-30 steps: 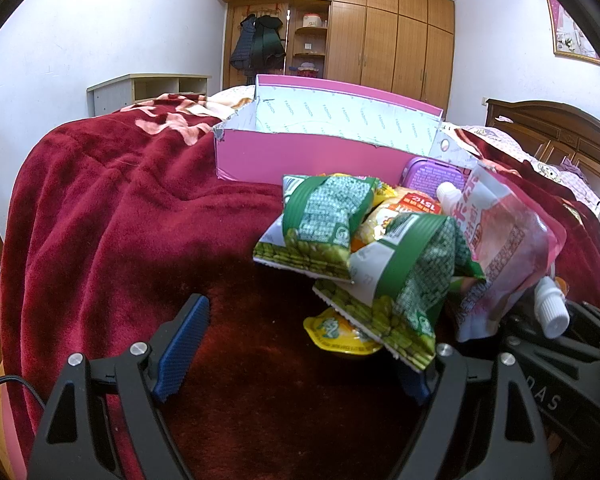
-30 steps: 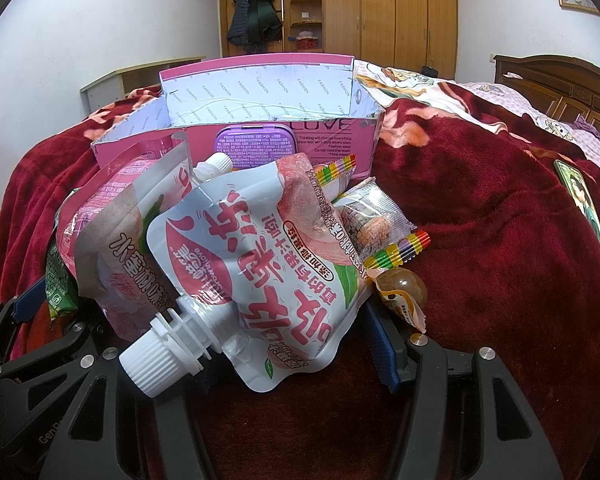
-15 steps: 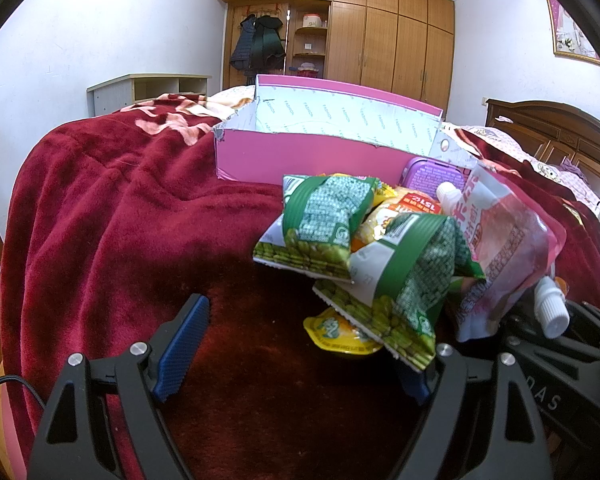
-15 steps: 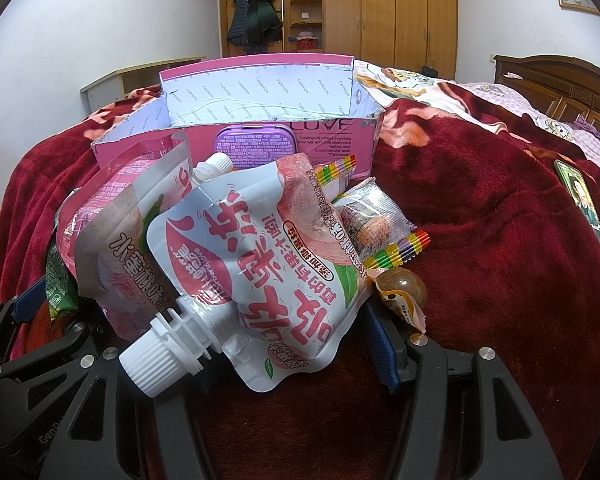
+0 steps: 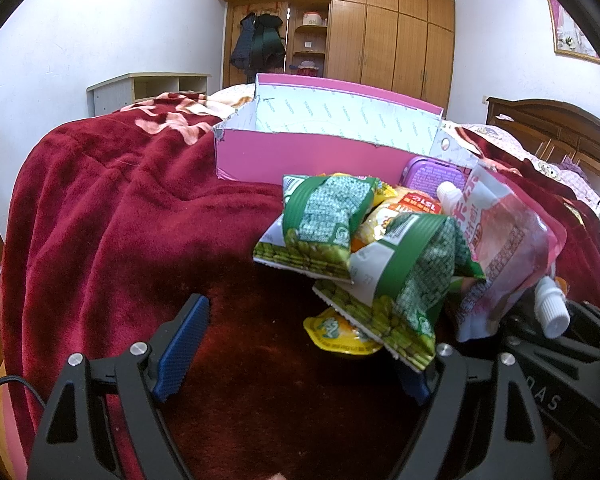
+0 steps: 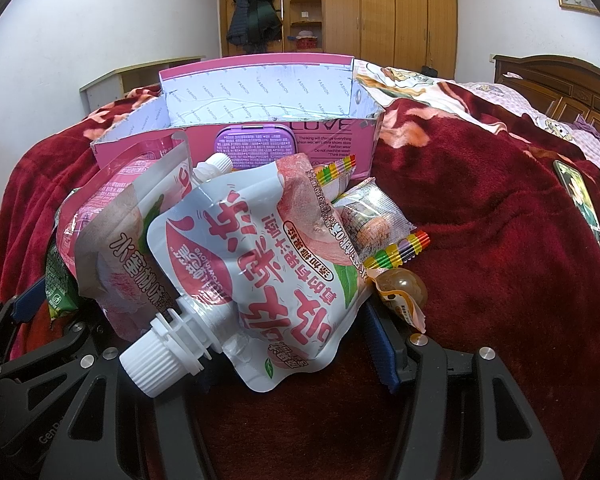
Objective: Organize snacks
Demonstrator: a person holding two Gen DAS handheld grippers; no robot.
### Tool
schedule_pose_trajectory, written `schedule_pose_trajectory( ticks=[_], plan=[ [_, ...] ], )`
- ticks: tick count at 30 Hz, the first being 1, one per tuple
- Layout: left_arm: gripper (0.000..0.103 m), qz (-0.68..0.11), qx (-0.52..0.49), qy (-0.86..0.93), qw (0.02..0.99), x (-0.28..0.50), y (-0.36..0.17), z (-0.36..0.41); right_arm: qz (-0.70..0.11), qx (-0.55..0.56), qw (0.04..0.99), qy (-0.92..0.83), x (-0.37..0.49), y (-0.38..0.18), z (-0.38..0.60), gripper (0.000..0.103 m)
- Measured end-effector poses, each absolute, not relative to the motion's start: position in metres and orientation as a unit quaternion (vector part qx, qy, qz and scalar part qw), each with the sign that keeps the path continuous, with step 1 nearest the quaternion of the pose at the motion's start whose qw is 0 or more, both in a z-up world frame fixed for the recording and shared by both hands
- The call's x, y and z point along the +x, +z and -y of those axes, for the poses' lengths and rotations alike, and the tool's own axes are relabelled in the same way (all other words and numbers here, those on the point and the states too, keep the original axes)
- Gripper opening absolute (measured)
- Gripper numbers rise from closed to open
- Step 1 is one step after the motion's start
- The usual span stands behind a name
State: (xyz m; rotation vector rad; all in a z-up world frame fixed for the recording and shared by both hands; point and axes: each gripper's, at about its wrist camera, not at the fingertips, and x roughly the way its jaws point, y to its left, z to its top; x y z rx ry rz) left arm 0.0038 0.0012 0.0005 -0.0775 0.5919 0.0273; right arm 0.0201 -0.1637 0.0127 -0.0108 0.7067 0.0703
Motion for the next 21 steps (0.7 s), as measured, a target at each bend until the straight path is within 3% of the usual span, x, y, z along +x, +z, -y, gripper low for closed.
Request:
schedule_pose_trajectory(
  ticks=[15,21],
  plan=[
    [0.087,-0.311,-0.042,-0.030,0.949,-0.015,0.018,-0.010,-0.363,0.001,0.928,0.084,0.012,0.024,0.174,0.061],
    [0.087,-0.305,-0.046,-0.050,0.950,-0.029,0.030,-0.014,-0.361,-0.017,0.926,0.110,-0.001,0.030,0.175,0.067]
  ],
)
